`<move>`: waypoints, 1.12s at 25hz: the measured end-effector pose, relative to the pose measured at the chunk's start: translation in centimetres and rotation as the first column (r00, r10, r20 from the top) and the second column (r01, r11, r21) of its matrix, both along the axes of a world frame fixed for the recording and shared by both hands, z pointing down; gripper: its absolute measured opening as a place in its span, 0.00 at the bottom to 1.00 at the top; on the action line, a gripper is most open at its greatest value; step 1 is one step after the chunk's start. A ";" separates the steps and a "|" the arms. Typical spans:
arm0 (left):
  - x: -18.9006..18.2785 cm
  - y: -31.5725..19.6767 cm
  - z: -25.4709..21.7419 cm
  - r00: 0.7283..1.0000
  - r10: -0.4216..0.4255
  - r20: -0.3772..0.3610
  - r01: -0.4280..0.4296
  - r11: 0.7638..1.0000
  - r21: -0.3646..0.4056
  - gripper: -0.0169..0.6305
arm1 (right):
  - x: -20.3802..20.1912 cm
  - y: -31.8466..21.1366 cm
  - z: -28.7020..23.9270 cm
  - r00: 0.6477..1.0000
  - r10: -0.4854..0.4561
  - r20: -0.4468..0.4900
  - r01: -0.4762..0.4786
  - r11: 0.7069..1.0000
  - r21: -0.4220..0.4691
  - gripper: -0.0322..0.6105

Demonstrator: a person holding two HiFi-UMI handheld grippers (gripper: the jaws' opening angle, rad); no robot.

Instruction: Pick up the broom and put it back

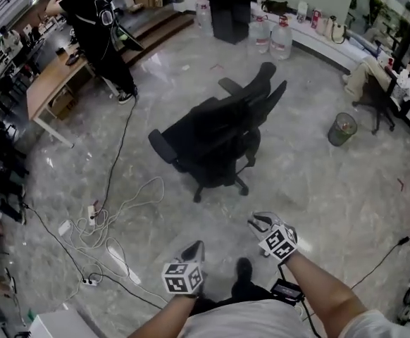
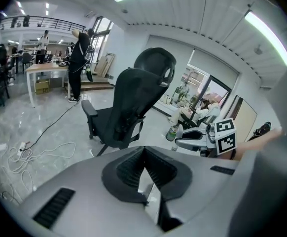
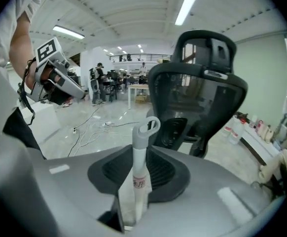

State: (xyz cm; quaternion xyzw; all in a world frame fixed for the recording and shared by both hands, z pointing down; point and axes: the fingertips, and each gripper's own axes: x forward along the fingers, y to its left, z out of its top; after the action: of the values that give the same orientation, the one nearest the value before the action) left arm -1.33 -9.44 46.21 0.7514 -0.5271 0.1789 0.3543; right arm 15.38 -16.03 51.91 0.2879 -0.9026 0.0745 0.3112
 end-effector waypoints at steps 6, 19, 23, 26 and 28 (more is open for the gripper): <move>7.5 -4.6 -4.5 0.994 0.104 0.027 -0.106 0.993 0.059 0.04 | 7.8 -4.0 -3.8 0.978 0.195 0.075 -0.195 0.981 -0.013 0.18; 7.8 -13.0 -4.2 0.976 0.217 0.019 -0.218 0.974 0.066 0.04 | 2.7 -15.6 -3.1 0.974 0.219 0.060 -0.216 0.975 -0.059 0.19; 5.1 -15.7 -3.5 0.972 0.234 0.031 -0.235 0.971 0.048 0.04 | -0.3 -20.7 -1.8 0.976 0.210 0.051 -0.206 0.976 -0.071 0.19; 2.2 -17.4 -2.6 0.971 0.235 0.036 -0.237 0.971 0.037 0.04 | -3.0 -24.1 -0.4 0.975 0.217 0.054 -0.212 0.974 -0.083 0.19; 0.4 -18.9 -2.4 0.973 0.230 0.035 -0.231 0.973 0.029 0.04 | -4.5 -26.6 0.4 0.974 0.220 0.051 -0.215 0.972 -0.091 0.19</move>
State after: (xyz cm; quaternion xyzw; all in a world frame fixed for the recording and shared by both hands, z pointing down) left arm -0.90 -28.30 43.85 0.8104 -0.4447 0.2218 0.3104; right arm 10.92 -42.63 52.30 0.3691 -0.8707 0.1549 0.2857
